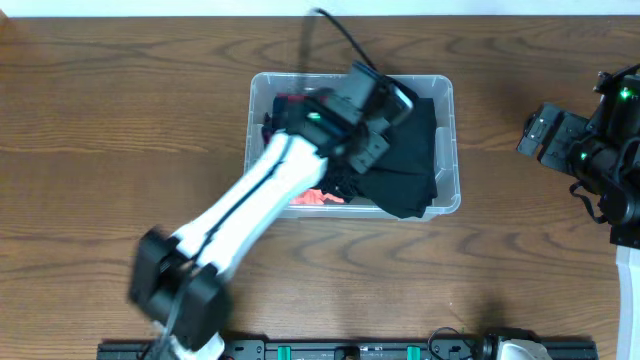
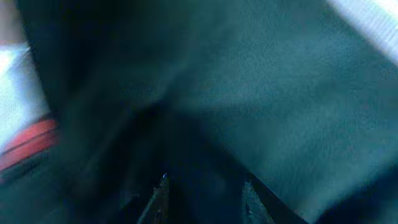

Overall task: Pack container
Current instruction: 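Push and tuck the black garment flat into the bin with the left gripper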

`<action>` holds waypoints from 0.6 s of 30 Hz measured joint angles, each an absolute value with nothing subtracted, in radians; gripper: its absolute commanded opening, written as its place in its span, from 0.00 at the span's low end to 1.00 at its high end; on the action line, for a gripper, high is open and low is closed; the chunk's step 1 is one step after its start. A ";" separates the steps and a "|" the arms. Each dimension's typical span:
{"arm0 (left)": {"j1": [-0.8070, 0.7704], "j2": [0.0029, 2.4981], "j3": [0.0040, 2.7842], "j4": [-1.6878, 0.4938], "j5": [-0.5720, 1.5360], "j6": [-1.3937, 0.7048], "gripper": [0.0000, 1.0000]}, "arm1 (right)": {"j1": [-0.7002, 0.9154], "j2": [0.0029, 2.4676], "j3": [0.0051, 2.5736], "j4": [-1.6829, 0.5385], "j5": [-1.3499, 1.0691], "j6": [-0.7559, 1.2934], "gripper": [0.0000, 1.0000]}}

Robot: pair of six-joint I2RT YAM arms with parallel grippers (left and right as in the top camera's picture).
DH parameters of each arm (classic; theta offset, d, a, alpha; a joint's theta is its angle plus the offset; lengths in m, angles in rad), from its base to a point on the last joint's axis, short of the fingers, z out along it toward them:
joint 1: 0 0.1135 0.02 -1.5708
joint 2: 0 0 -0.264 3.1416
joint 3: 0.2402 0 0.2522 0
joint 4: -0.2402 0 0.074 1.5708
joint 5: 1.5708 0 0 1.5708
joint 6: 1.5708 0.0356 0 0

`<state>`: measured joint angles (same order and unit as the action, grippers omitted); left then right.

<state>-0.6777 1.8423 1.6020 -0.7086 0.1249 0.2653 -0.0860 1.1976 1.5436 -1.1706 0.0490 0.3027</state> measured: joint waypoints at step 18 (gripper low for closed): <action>-0.588 1.923 1.633 -0.630 0.150 -0.020 0.40 | -0.086 1.198 1.544 -1.170 0.049 0.303 0.99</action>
